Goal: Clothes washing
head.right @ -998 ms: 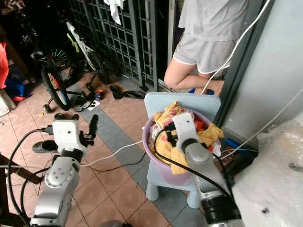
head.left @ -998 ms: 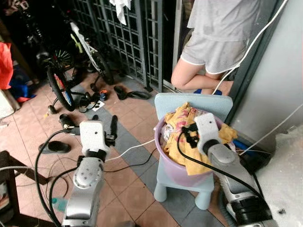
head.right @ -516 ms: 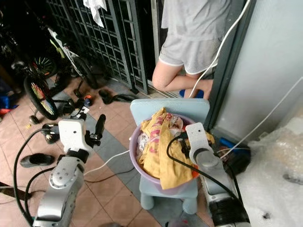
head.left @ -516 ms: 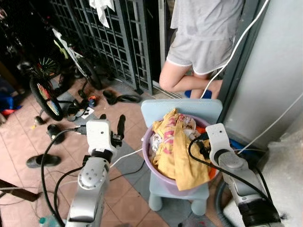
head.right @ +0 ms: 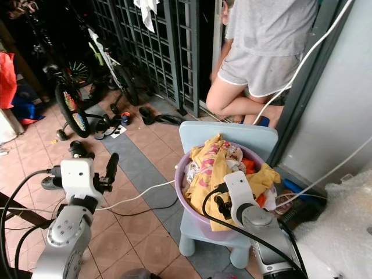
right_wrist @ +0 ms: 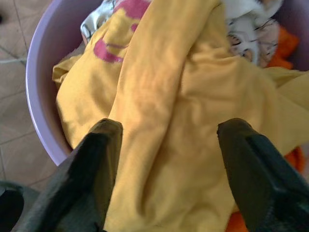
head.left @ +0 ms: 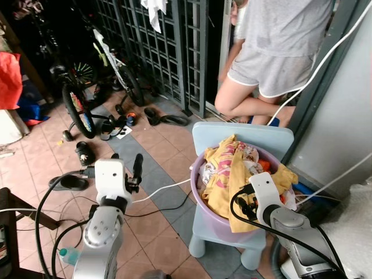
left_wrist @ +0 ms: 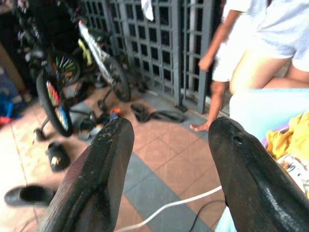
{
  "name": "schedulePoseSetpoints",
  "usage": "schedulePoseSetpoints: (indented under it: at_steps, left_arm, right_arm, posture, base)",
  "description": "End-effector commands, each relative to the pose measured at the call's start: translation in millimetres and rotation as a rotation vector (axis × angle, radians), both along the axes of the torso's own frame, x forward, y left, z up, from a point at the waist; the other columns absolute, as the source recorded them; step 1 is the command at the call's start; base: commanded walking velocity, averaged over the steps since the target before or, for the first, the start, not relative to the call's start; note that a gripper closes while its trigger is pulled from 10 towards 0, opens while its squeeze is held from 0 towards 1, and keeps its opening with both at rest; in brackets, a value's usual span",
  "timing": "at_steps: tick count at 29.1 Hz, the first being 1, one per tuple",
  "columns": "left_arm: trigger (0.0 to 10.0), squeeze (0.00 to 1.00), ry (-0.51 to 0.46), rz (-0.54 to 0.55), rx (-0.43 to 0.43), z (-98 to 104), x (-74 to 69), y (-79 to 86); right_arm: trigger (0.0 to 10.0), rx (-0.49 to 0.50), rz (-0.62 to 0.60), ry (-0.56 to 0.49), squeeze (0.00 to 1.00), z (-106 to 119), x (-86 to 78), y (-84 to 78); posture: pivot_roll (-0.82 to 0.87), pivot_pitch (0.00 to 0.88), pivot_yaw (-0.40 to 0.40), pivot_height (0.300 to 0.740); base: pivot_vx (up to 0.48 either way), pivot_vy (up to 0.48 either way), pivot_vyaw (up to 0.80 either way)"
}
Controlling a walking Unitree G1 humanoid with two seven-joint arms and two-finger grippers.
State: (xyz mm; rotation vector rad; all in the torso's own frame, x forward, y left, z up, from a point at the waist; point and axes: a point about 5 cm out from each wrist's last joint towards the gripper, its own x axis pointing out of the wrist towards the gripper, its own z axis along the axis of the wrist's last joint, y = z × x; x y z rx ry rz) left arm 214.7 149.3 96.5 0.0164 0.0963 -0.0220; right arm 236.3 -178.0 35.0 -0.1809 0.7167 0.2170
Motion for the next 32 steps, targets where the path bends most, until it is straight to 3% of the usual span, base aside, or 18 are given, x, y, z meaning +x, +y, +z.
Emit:
schedulePoseSetpoints:
  at_steps: [1,3,11,17,20,25,29,30,31,32]
  left_arm:
    - [10.0,0.00,-0.015,0.014,0.014,6,-1.0,4.0]
    - [10.0,0.00,-0.017,0.041,0.013,12,-7.1,7.5]
    - [10.0,0.00,-0.005,0.051,-0.011,9,-13.2,4.1]
    - [10.0,0.00,-0.003,0.054,-0.021,7,-8.7,4.2]
    - [10.0,0.00,0.002,0.052,-0.032,5,-7.1,-1.2]
    - [10.0,0.00,-0.005,0.059,-0.042,5,-3.9,-5.6]
    - [10.0,0.00,-0.010,0.073,-0.049,5,-1.7,-6.3]
    - [10.0,0.00,-0.011,0.075,-0.050,5,-1.4,-6.3]
    - [10.0,0.00,-0.012,0.076,-0.050,5,-1.2,-6.3]
    - [10.0,0.00,-0.013,0.077,-0.050,5,-1.1,-5.8]
  right_arm:
    - [0.0,0.010,-0.002,0.014,0.00,-1,2.4,3.9]
    - [0.0,0.017,0.037,0.027,0.00,2,6.9,13.8]
    - [0.0,0.054,-0.011,0.069,0.00,-1,9.6,12.7]
    - [0.0,0.083,-0.138,0.080,0.00,3,13.5,3.9]
    - [0.0,0.075,-0.166,0.127,0.00,-5,5.8,-2.2]
    - [0.0,0.067,-0.141,0.142,0.00,-9,3.3,1.5]
    - [0.0,0.005,-0.054,0.077,0.00,-8,8.7,2.0]
    - [0.8,-0.006,-0.042,0.049,0.00,-5,11.7,1.9]
    - [0.8,-0.014,-0.034,0.030,0.00,-3,13.6,1.9]
    - [7.1,-0.023,-0.021,-0.003,0.00,1,17.0,2.8]
  posture:
    - [0.05,0.070,0.064,0.740]
    - [0.07,0.106,0.043,0.740]
    - [0.07,0.061,0.013,0.740]
    - [0.05,0.025,0.004,0.740]
    - [0.04,0.011,-0.007,0.740]
    - [0.03,0.005,-0.022,0.740]
    - [0.03,0.000,-0.031,0.740]
    - [0.04,0.000,-0.032,0.740]
    - [0.04,0.000,-0.032,0.740]
    - [0.03,0.001,-0.028,0.740]
  base:
    - [0.000,0.000,0.00]
    - [0.000,0.000,0.00]
    - [0.000,0.000,0.00]
    - [0.000,0.000,0.00]
    - [0.000,0.000,0.00]
    - [0.000,0.000,0.00]
    - [0.000,0.000,0.00]
    - [0.000,0.000,0.00]
    - [0.000,0.000,0.00]
    - [0.000,0.000,0.00]
